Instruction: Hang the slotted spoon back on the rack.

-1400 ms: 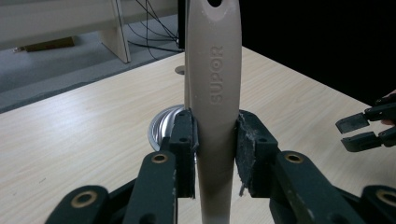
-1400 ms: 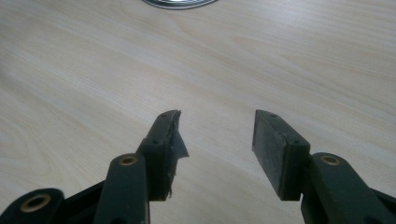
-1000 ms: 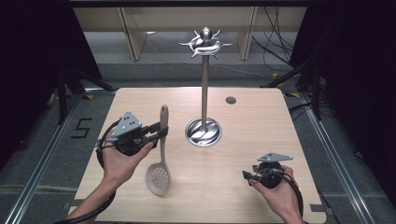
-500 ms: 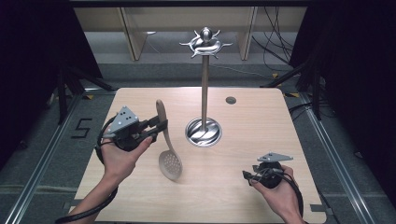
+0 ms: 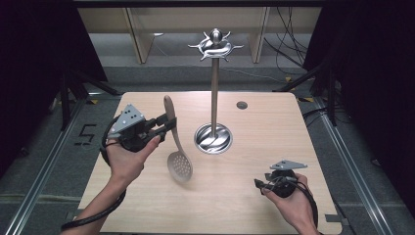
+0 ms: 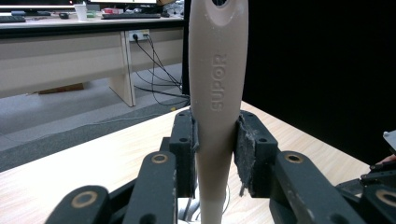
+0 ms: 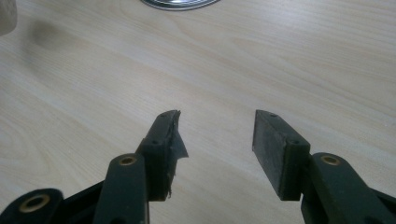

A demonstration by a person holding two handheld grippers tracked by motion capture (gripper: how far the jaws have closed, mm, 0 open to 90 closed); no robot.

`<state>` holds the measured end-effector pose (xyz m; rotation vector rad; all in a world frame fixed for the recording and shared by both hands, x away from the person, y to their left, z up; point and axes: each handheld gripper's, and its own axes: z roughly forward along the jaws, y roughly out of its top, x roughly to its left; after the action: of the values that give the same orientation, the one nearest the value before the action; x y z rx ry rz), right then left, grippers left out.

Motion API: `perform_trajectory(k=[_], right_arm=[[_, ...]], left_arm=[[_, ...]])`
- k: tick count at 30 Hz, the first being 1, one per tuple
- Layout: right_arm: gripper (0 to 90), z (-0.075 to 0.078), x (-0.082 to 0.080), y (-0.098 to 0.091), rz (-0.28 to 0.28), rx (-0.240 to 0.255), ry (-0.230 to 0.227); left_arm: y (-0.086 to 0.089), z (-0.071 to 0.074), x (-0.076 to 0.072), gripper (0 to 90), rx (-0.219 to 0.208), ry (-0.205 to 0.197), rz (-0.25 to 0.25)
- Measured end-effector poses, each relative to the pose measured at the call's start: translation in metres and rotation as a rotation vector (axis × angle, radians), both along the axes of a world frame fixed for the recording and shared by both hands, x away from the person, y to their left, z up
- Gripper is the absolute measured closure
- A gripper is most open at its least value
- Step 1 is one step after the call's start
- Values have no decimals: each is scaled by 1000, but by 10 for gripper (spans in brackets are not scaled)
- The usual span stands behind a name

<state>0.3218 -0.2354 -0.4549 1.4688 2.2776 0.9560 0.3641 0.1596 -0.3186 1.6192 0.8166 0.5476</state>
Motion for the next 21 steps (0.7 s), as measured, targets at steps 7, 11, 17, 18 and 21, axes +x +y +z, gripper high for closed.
perform_trajectory(k=[7,11,17,18,21], right_arm=[[513,1,0,-1,4,-2,-5],[512,0,1,-1,10,2,-7],[510,0,1,0,3,6,-7],[510,0,1,0,2,4,-13],[510,0,1,0,2,7,-8]], left_arm=[[0,3,3,694,-3,5,5],[-1,4,5,694,-5,1,6],[-4,6,9,694,8,-14,15],[-5,6,10,694,11,-17,15],[-8,7,13,694,14,-26,17]])
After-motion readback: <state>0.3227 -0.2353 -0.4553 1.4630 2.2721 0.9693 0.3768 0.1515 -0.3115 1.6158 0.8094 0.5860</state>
